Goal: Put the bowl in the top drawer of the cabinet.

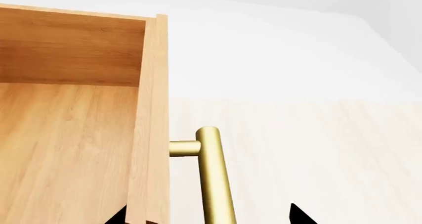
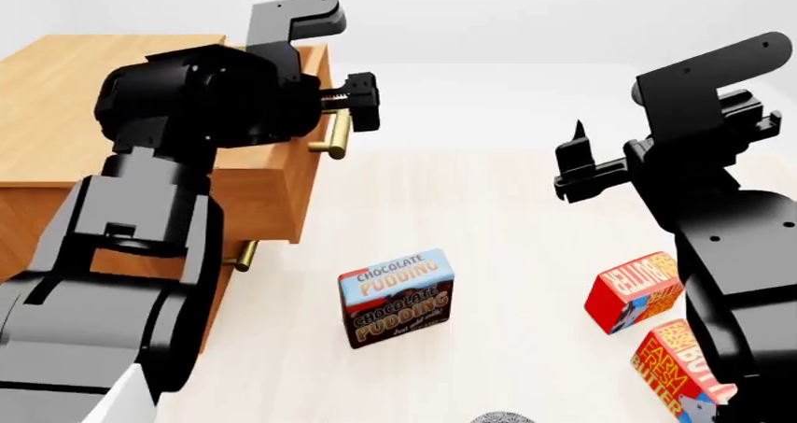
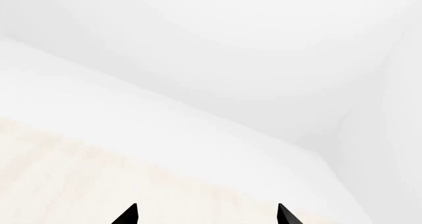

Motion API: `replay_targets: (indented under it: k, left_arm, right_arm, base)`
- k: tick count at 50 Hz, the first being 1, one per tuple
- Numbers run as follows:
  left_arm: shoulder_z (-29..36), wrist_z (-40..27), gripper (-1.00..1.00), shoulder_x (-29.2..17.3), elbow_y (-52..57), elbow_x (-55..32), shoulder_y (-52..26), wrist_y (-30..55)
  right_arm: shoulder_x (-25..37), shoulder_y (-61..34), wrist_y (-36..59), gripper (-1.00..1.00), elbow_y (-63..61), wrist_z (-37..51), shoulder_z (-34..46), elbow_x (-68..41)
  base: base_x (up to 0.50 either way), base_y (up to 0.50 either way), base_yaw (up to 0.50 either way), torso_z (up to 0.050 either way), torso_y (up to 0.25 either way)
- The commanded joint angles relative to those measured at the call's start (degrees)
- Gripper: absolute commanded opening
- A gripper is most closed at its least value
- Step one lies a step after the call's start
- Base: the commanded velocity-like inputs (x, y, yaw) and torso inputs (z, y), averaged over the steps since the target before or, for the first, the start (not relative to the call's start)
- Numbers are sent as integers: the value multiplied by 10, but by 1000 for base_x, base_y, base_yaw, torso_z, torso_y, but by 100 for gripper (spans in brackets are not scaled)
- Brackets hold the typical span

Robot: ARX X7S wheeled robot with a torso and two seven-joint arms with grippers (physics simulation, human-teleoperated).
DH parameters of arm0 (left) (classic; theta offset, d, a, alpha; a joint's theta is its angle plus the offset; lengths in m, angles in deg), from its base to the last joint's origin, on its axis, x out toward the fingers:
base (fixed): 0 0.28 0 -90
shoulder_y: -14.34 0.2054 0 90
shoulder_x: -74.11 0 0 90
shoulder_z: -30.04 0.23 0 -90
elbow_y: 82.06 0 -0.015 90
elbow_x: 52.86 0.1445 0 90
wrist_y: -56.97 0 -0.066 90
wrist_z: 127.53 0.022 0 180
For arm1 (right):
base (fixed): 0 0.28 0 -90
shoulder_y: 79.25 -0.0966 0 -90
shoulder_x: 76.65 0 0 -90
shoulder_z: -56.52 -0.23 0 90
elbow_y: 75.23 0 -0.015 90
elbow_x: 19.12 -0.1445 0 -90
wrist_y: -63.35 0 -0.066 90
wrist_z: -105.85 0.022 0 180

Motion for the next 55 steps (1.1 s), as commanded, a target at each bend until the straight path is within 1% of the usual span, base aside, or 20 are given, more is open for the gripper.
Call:
replay_targets:
  k: [1,6,14,21,29,33,37,41,46,55]
  left_arm:
    - [31,2,100,10,39,-180,32,17]
    - [45,-4,100,10,37,-208,35,10]
    - [39,-23,100,8,67,-277,50,29]
    - [13,-15,100,1,49,-326,46,29]
    - [-13,-13,100,-9,37,-362,39,32]
    - [-37,-24,100,-16,32,-385,34,34]
    - [-69,-54,100,-21,34,-412,35,35]
    - [-109,-111,100,-23,54,-449,42,41]
    - [-142,-168,100,-22,81,-484,53,48]
    - [-149,-198,100,-18,111,-508,66,59]
  right_arm:
    - [1,14,-11,100,2,0,-6,-3]
    - [3,20,-15,100,3,-1,-12,-5]
    - [4,28,-21,100,4,-1,-15,-7]
    - [6,36,-28,100,7,-2,-21,-9]
    - [7,41,-34,100,11,-2,-24,-10]
    - [6,40,-36,100,14,0,-22,-9]
    - [5,39,-37,100,16,1,-21,-9]
    - [5,38,-37,100,16,1,-19,-9]
    - [6,38,-36,100,15,1,-19,-10]
    - [9,39,-34,100,11,0,-24,-12]
  base:
    - [0,0,0,0,0]
    - [0,0,0,0,2]
    - [0,0,0,0,3]
    - [0,0,0,0,5]
    - [0,0,0,0,4]
    - [0,0,0,0,0]
    - [0,0,0,0,0]
    - [0,0,0,0,3]
    - [0,0,0,0,0]
    - [0,0,0,0,1]
